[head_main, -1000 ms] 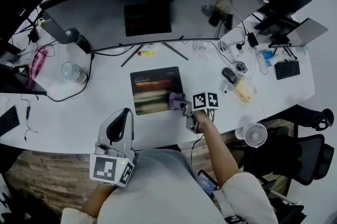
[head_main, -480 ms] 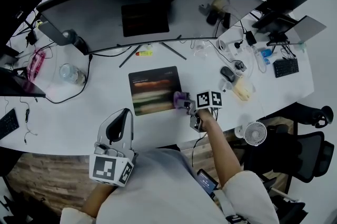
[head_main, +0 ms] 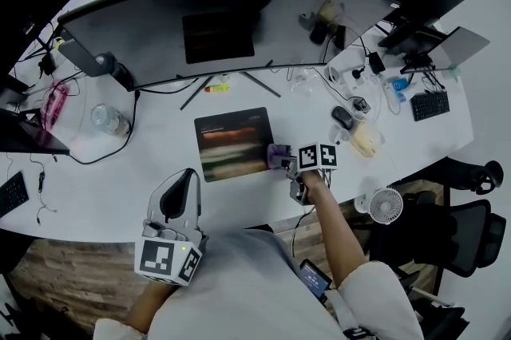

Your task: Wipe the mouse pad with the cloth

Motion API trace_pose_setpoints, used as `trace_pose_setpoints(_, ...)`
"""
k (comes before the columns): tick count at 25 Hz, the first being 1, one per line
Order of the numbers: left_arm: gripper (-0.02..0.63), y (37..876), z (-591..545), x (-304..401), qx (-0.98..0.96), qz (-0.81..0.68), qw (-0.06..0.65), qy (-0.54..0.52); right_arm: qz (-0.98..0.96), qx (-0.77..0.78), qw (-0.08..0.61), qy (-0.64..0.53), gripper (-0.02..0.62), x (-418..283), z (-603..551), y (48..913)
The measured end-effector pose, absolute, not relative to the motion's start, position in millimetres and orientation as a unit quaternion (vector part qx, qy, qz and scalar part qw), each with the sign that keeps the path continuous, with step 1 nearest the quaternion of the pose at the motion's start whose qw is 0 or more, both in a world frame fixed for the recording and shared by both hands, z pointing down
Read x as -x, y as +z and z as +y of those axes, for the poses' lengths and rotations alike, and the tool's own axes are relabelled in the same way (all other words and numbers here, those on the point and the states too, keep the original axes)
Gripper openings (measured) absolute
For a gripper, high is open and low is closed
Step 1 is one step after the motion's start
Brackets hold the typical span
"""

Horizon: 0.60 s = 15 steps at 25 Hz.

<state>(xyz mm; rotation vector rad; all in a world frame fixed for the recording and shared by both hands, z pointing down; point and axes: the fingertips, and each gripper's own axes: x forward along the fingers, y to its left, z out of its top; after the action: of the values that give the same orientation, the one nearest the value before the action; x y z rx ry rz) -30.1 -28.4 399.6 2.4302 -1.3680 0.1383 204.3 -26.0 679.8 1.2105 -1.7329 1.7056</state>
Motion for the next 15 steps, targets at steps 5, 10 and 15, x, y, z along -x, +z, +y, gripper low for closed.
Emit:
trace_pose_setpoints(5,0.000,399.3,-30.2,28.5,-0.859,-0.479,0.176,0.044,-0.627,-0.458,0.213,0.593,0.198,-215.3,-28.4,670.3)
trace_pose_setpoints(10,0.000,398.5,-30.8,26.3,-0.861,-0.475,0.179,0.039,-0.646,-0.483,0.191,0.559,0.198,-222.4,-37.9,648.4)
trace_pose_setpoints(15,0.000,399.0,-29.7,26.0,-0.864,-0.468,0.179,0.038,-0.662,-0.499,0.164,0.535,0.199,-221.5,-41.0,627.4)
